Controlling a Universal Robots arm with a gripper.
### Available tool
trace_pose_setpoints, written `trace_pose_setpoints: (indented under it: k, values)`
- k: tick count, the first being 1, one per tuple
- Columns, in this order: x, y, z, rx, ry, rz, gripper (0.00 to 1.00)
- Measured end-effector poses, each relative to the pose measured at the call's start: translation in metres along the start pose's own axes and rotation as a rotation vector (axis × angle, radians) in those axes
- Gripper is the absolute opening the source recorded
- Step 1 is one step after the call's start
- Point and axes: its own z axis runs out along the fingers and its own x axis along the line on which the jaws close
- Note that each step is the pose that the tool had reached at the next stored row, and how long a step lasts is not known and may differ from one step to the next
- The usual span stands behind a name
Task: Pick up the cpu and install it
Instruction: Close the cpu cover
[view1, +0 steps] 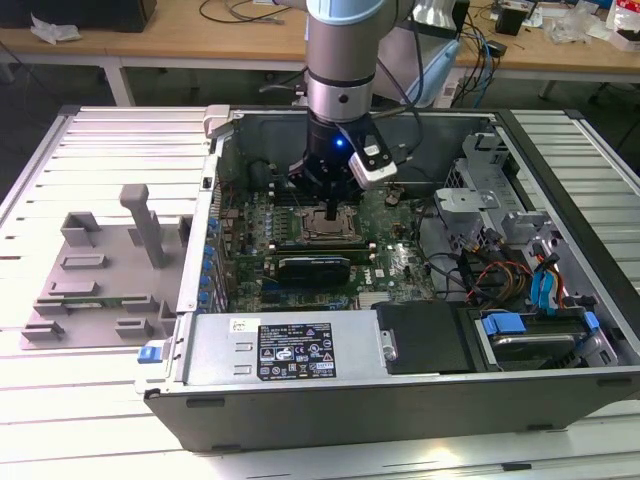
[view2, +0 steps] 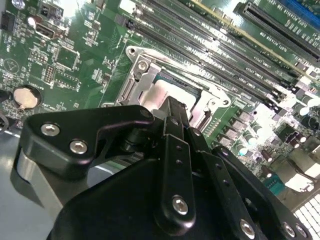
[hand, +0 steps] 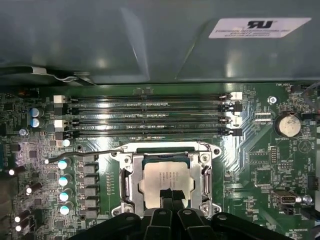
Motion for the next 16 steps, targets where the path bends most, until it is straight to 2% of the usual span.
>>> trace_pose_setpoints:
  k: [1,5,16]
  values:
    - [0.0,-0.0001,-0.0029,-0.0001,-0.0021,-0.001,0.11]
    - [0.0025,-0.0006,-0.0031,-0.0008,-0.0048,-0.026,0.11]
    - [0.0037,-0.0011,-0.0042,-0.0009,-0.005,-0.028,0.11]
